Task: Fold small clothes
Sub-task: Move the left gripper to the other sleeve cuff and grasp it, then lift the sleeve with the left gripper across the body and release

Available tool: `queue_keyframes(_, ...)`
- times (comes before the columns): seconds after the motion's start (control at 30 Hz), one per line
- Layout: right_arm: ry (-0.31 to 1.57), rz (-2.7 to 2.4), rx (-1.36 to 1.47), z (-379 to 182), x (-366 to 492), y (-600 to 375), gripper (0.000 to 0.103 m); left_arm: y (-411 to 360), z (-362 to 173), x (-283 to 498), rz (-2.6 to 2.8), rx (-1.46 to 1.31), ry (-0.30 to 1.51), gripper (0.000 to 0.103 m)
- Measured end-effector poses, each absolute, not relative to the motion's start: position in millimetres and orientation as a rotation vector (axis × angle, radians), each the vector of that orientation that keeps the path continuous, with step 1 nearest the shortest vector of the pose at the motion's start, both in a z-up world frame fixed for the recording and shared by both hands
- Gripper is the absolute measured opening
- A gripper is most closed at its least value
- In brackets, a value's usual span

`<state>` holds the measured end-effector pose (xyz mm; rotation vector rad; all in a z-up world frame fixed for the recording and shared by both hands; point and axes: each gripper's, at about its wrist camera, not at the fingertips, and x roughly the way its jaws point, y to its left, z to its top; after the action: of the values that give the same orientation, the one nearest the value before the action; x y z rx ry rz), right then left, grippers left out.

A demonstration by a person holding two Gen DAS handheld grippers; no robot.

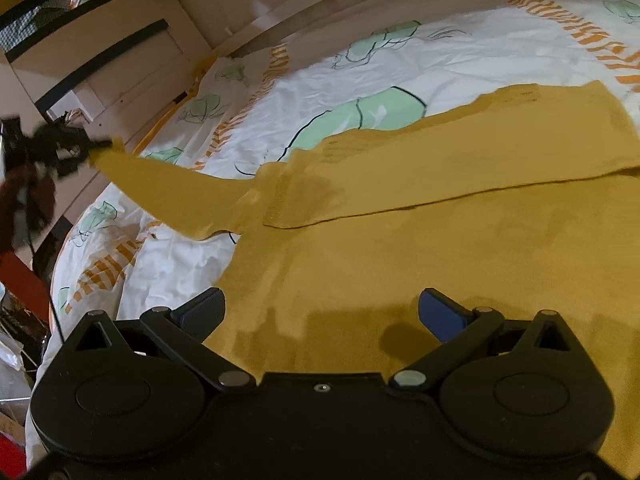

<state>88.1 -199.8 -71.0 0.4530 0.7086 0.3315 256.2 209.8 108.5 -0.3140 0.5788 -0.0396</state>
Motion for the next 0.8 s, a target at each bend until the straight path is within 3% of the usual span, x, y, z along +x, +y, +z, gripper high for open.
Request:
queue_keyframes(0.2,0.682,0.317,0.484,-67,71,-221,0.103,119,143,253,-0.194,-0.259,0.54,0.006)
queue_keyframes(0.37,0.66,0.301,0.493,-64,59,-237,0.103,37,136,256,-0.307,-0.232,0.565,0.006)
queue_keyframes(0.8,0.639,0.223,0.549,-72,45,-276,0.103,-145,10,251,-0.465,-0.131,0.785,0.007)
